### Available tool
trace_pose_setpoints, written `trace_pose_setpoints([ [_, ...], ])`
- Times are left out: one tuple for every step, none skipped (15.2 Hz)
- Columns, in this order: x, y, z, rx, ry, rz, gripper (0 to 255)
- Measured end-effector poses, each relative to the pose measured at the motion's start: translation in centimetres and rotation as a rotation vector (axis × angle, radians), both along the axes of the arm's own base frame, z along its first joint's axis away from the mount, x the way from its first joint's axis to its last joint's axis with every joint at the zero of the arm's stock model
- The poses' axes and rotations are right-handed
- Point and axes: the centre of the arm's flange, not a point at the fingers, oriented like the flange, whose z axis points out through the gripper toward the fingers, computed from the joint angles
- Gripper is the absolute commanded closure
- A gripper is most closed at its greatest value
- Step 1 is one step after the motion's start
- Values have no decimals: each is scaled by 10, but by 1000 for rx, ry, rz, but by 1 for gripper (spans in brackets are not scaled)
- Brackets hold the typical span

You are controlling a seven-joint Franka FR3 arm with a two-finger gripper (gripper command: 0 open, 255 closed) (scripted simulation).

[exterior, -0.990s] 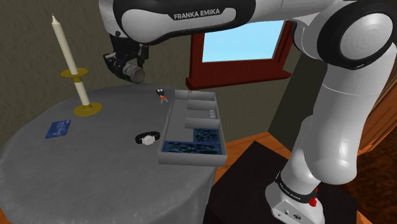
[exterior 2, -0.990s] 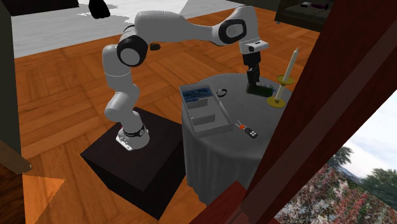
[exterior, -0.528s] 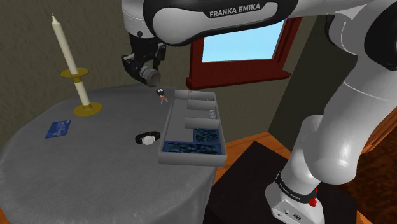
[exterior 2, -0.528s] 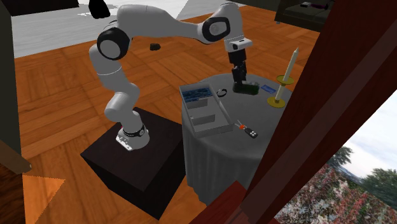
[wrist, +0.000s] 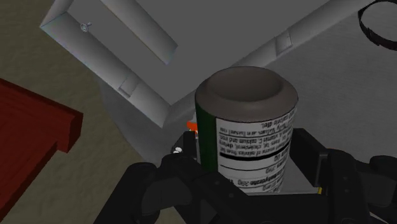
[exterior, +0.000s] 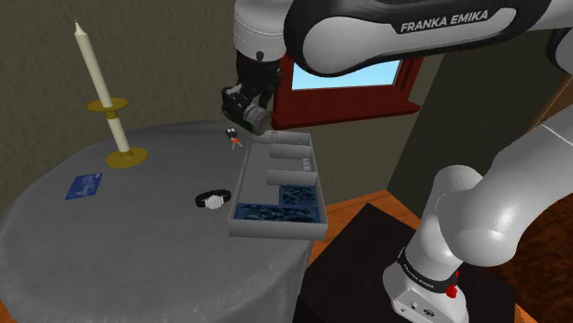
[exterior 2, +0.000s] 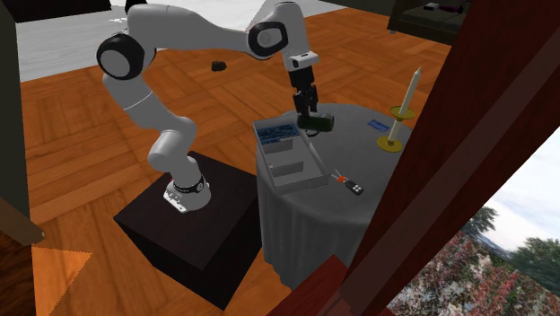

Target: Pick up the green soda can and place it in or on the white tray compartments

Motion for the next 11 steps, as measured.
trace_pose_setpoints([
  [-12,-6,1,0,0,0,255],
  [-25,-11,0,0,0,0,255],
  [-37,-18,1,0,0,0,255],
  [-51,-22,0,0,0,0,255],
  [-67,-29,1,0,0,0,255],
  [-72,-32,-2,0,0,0,255],
  [-76,-34,-7,0,0,0,255],
  [-78,-34,-11,0,0,0,255],
  [-79,-34,-16,0,0,0,255],
  [-80,-34,-21,0,0,0,255],
  [-80,-35,-26,0,0,0,255],
])
